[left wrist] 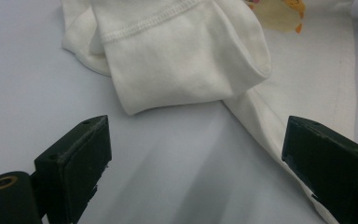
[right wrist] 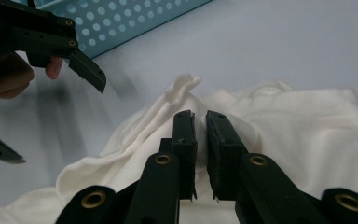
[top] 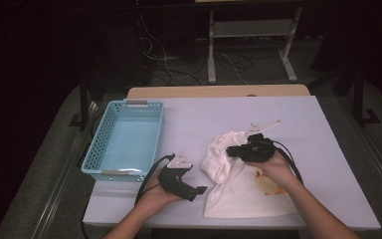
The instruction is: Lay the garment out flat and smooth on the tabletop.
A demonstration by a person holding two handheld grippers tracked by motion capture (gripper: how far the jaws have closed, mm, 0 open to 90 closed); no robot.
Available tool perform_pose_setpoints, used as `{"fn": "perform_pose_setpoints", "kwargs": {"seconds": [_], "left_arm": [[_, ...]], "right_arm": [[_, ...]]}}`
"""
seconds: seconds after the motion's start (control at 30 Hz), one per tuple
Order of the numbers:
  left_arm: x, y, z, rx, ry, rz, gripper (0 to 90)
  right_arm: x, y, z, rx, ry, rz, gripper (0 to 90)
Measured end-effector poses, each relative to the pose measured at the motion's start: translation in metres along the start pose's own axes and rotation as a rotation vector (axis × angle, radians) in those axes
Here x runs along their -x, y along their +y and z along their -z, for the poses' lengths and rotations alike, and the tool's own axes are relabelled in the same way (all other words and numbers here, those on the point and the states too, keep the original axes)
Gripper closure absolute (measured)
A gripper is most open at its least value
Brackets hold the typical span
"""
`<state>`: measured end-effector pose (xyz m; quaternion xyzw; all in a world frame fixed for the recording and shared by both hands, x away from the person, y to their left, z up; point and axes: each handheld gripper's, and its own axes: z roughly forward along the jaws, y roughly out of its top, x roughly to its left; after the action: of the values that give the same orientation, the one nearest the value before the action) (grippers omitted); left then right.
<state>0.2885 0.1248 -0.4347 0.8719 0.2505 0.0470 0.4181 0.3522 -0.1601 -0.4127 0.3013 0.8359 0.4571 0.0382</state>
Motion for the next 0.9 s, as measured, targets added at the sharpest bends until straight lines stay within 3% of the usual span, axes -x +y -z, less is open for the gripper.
{"fn": "perform_pose_setpoints", "kwargs": {"seconds": [0.23, 0.6, 0.9], "left_arm": [[0.0, 0.0, 0.001, 0.005, 0.003, 0.002, 7.7], [0.0, 0.0, 0.001, 0.005, 0.004, 0.002, 7.7], [0.0, 0.0, 0.001, 0.002, 0.002, 0.0, 7.7]], "right_arm": [[-0.005, 0.011, -0.016, 0.011, 0.016, 0.011, 81.0], [-0.015, 0.018, -0.04, -0.018, 0.025, 0.047, 80.9], [-0.016, 0.016, -0.042, -0.039, 0.025, 0.06, 75.8]]}}
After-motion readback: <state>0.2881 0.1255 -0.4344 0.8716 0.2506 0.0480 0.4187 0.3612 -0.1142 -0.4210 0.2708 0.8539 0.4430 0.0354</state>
